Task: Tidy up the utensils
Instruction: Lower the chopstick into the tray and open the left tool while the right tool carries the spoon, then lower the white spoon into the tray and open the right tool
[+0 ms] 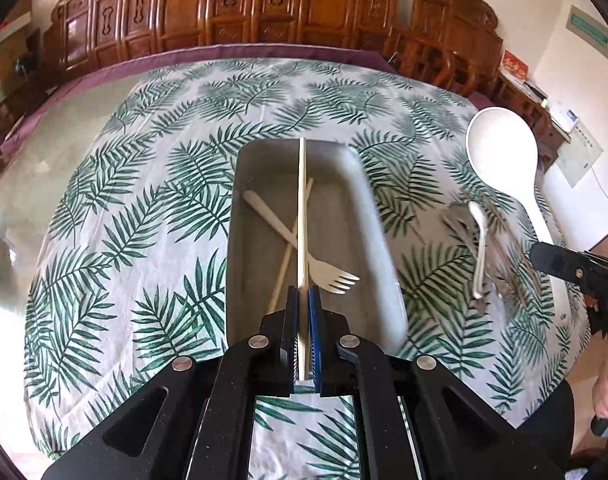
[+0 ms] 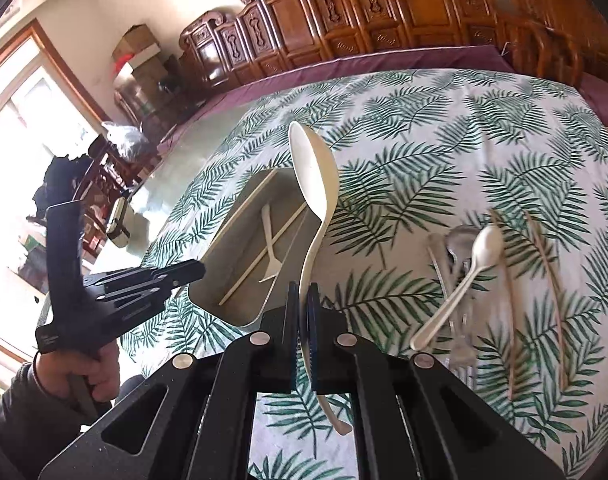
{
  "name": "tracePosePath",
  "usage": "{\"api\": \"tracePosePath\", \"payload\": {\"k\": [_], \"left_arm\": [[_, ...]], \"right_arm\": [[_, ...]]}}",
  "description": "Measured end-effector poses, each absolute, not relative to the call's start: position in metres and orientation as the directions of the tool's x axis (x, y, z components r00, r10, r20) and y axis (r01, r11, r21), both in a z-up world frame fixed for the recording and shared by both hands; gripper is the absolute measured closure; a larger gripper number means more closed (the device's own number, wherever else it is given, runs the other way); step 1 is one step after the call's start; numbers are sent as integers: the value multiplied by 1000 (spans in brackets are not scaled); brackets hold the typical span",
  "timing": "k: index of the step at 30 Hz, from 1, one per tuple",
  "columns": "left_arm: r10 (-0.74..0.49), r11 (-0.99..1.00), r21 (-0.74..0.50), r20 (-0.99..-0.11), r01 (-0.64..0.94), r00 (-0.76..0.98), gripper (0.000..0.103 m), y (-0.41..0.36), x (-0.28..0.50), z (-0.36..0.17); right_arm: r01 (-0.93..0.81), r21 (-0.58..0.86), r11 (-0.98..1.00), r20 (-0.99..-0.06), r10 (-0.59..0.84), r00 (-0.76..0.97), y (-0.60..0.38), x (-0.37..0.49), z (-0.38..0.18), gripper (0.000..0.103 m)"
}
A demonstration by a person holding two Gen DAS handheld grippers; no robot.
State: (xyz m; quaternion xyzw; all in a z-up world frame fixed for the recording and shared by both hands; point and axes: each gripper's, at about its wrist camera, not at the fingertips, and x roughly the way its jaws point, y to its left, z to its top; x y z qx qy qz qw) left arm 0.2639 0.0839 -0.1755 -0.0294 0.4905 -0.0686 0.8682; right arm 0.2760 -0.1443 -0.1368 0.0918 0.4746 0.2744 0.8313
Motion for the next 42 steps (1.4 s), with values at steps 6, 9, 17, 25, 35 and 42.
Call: {"api": "tracePosePath", "payload": {"k": [6,9,17,25,35,42], "left_arm": [[-152,988,-126,-862,84,484,99,85,276,-190],[-156,988,-131,-867,86,473,99,85,281,-196],[-162,987,-136,-874,90,457,99,85,291,-204],[-161,987,-138,-858,83,488,96,95,285,-191],[-125,992,-115,-821,53,557,78,123,268,-160],[-101,994,-103,-802,29,589,66,142,259,-144]], "right_arm": [[-387,404,829,-753,542,374,-126,281,-143,98],[-394,401,827,-760,541,361,-120,284,-146,98],[-396,397,828,-771,535,346,-110,290,-154,98],[-409,392,824,-773,536,339,-96,295,-155,98],[-421,417,806,-763,562,320,-65,308,-158,98],[-418,429,801,-767,568,299,-37,324,-171,98]]}}
